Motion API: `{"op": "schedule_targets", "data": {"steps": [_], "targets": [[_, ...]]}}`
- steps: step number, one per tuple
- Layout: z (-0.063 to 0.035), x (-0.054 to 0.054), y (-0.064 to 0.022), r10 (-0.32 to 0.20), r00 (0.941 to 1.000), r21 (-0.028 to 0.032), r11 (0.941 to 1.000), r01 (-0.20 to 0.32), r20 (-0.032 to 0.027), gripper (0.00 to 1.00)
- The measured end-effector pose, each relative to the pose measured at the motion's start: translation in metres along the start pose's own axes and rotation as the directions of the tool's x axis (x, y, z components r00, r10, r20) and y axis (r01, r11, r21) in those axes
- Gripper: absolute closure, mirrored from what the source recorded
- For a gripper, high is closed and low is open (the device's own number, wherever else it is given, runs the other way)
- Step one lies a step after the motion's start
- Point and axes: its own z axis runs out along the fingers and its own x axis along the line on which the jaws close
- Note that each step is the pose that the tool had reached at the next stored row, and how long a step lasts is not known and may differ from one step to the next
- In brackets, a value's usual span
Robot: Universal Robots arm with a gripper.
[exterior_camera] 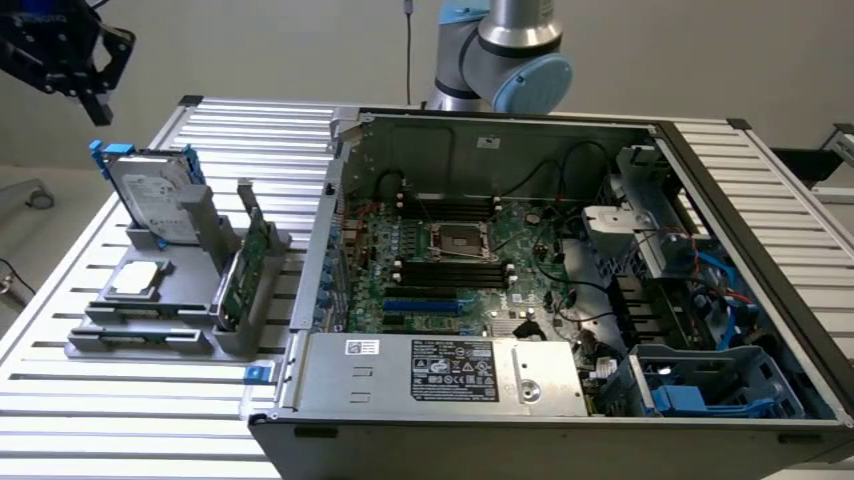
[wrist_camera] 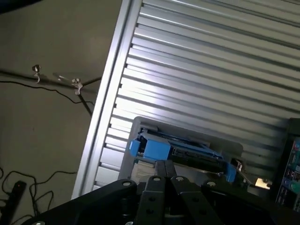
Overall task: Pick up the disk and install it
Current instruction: 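Pick up the disk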
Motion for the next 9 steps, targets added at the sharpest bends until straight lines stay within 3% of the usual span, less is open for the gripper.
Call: {"op": "schedule_targets", "data": {"steps": [5, 9], "targets": [[0.0024, 0.0001, -0.0001, -0.089, 0.9961, 0.0003, 0.9961, 0.089, -0.0044, 0.89], [0.0034, 0.0002, 0.0, -0.159, 0.9873, 0.0004, 0.9873, 0.159, -0.008, 0.89]]}}
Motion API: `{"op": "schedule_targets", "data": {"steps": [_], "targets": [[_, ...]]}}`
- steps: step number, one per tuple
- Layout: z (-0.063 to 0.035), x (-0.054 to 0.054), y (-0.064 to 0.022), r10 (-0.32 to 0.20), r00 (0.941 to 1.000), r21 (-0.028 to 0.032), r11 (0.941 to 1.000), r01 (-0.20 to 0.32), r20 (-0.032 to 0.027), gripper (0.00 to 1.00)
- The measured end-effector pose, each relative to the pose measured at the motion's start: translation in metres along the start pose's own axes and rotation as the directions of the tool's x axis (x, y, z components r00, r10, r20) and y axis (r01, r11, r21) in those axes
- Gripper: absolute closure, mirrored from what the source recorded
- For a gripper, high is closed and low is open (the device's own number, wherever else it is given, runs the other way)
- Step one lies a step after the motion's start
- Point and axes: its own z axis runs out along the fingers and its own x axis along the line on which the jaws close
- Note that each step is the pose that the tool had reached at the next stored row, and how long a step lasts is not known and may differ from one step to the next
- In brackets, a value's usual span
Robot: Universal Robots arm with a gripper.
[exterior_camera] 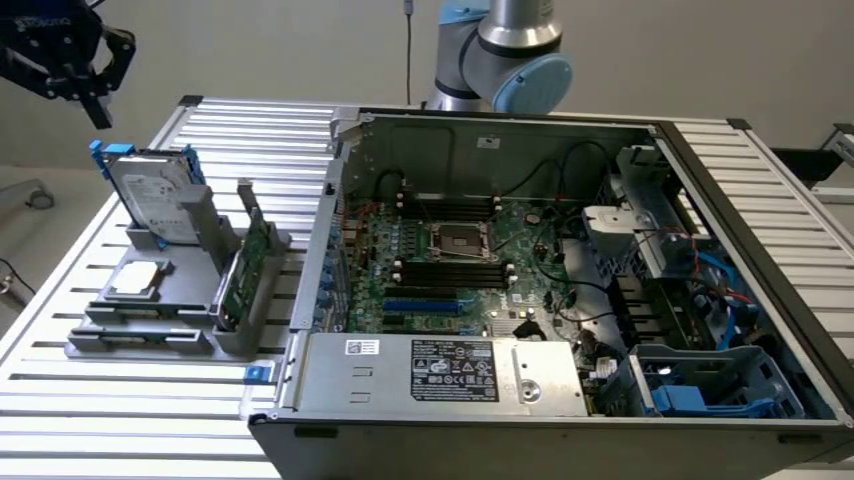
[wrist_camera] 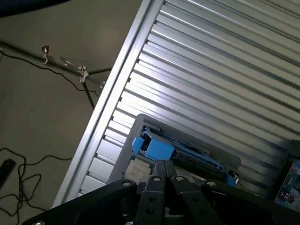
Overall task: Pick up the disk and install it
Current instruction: 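Pick up the disk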
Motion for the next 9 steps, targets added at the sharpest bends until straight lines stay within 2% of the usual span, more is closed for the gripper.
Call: {"op": "schedule_targets", "data": {"steps": [5, 9], "targets": [[0.0006, -0.0001, 0.0002, -0.091, 0.9958, 0.0004, 0.9958, 0.091, -0.0046, 0.89], [0.0008, -0.0002, 0.0004, -0.164, 0.9865, 0.0004, 0.9865, 0.164, -0.0084, 0.89]]}}
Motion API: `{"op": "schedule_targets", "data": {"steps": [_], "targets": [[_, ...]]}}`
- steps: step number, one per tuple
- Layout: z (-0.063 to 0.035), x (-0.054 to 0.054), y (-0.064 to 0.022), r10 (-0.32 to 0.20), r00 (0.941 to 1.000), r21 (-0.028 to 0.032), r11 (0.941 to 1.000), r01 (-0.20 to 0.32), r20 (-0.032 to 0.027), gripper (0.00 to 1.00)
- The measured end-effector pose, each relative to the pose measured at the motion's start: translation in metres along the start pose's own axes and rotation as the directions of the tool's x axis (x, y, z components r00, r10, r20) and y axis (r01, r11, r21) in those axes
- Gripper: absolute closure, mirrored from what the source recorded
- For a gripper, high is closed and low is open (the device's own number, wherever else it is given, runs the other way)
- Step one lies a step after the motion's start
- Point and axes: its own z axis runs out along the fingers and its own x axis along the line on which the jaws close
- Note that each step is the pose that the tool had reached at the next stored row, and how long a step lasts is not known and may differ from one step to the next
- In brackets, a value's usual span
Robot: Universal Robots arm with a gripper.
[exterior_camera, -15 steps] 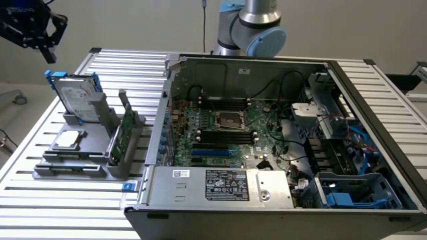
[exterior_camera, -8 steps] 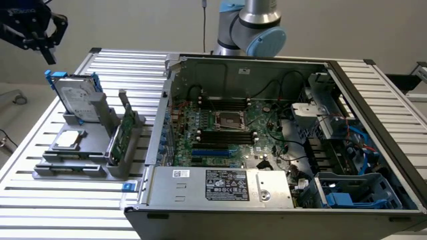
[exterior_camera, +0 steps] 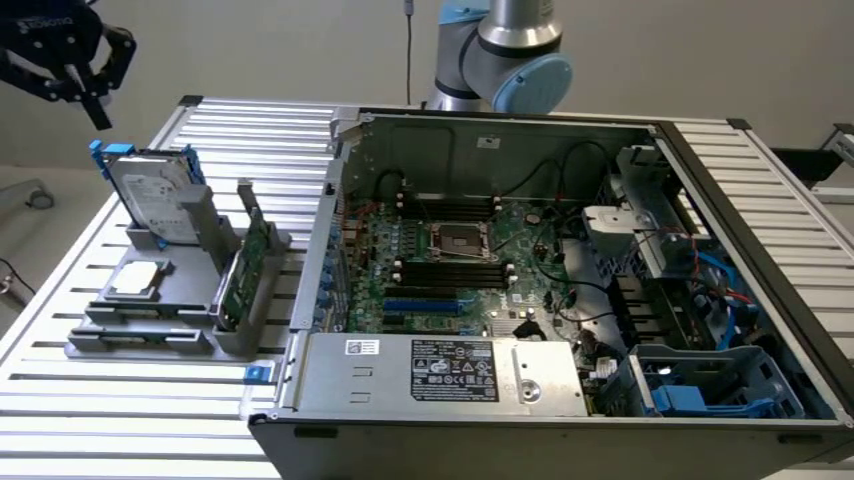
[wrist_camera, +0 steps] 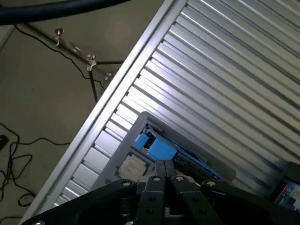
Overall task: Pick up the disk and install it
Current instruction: 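Pick up the disk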
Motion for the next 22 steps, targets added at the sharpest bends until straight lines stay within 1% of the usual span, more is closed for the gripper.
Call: {"op": "schedule_targets", "data": {"steps": [3, 6, 9, 11, 13, 17, 20, 22], "targets": [[0.0001, 0.0, 0.0001, -0.054, 0.9985, 0.0003, 0.9986, 0.054, -0.0026, 0.89], [0.0001, -0.0001, 0.0001, -0.109, 0.994, 0.0004, 0.994, 0.109, -0.0055, 0.89], [0.0001, -0.0001, 0.0001, -0.163, 0.9867, 0.0004, 0.9867, 0.163, -0.0082, 0.89], [0.0001, -0.0001, 0.0001, -0.198, 0.9801, 0.0003, 0.9801, 0.198, -0.0101, 0.89], [0.0002, -0.0001, 0.0001, -0.233, 0.9723, 0.0002, 0.9724, 0.233, -0.0118, 0.89], [0.0002, -0.0001, 0.0001, -0.304, 0.9526, -0.0003, 0.9528, 0.304, -0.0155, 0.89], [0.0002, -0.0001, 0.0001, -0.355, 0.9349, -0.0009, 0.935, 0.355, -0.0182, 0.89], [0.0002, -0.0001, 0.0001, -0.389, 0.9211, -0.0014, 0.9213, 0.389, -0.0201, 0.89]]}}
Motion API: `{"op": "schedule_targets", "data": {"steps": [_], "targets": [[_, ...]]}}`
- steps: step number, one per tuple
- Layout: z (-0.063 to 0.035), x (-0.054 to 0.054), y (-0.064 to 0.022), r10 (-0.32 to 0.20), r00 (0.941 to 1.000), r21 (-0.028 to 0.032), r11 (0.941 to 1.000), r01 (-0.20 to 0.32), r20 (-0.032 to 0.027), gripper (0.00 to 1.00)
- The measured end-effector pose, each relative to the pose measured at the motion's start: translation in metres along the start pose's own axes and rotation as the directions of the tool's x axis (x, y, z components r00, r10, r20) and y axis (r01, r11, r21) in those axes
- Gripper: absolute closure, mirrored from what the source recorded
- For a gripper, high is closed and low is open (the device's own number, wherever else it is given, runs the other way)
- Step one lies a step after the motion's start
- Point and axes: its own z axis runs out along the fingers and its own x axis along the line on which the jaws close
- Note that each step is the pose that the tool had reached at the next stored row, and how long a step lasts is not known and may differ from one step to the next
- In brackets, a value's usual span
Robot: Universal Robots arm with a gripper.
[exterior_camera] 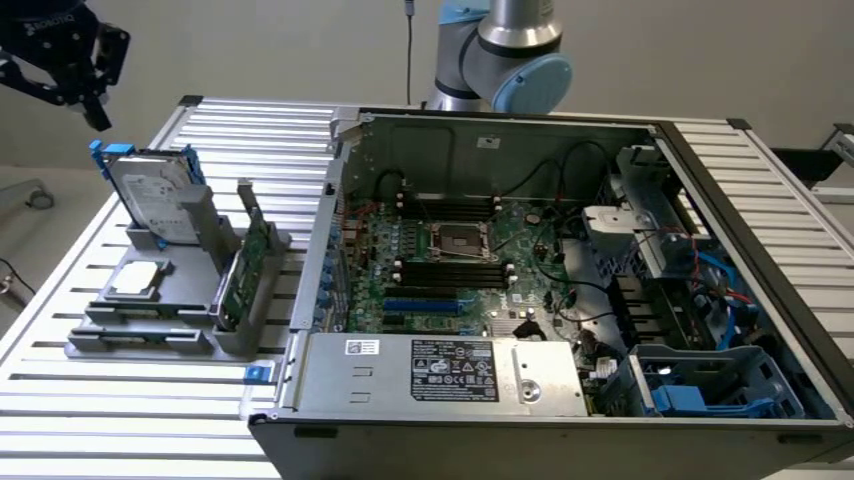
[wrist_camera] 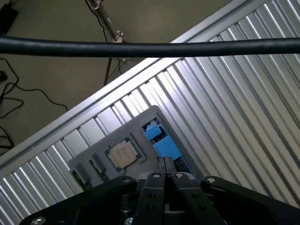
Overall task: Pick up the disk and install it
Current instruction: 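Pick up the disk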
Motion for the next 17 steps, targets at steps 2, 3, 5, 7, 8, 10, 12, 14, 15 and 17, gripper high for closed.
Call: {"op": "schedule_targets", "data": {"steps": [2, 3, 5, 7, 8, 10, 12, 14, 15, 17], "targets": [[0.0001, 0.0, 0.0, -0.036, 0.9993, 0.0003, 0.9994, 0.036, -0.0018, 0.89], [0.0001, 0.0, 0.0, -0.054, 0.9985, 0.0003, 0.9985, 0.054, -0.0027, 0.89], [0.0001, 0.0, 0.0, -0.091, 0.9958, 0.0004, 0.9958, 0.091, -0.0046, 0.89], [0.0001, 0.0, 0.0, -0.127, 0.9919, 0.0005, 0.9919, 0.127, -0.0065, 0.89], [0.0001, 0.0, 0.0, -0.145, 0.9894, 0.0005, 0.9894, 0.145, -0.0074, 0.89], [0.0001, 0.0, 0.0, -0.181, 0.9834, 0.0004, 0.9834, 0.181, -0.0092, 0.89], [0.0001, 0.0, 0.0, -0.216, 0.9763, 0.0003, 0.9764, 0.216, -0.011, 0.89], [0.0001, 0.0, 0.0, -0.251, 0.9679, 0.0001, 0.968, 0.251, -0.0128, 0.89], [0.0002, 0.0, 0.0, -0.27, 0.9628, 0.0, 0.9629, 0.27, -0.0138, 0.89], [0.0003, 0.0, 0.0, -0.304, 0.9525, -0.0003, 0.9526, 0.304, -0.0156, 0.89]]}}
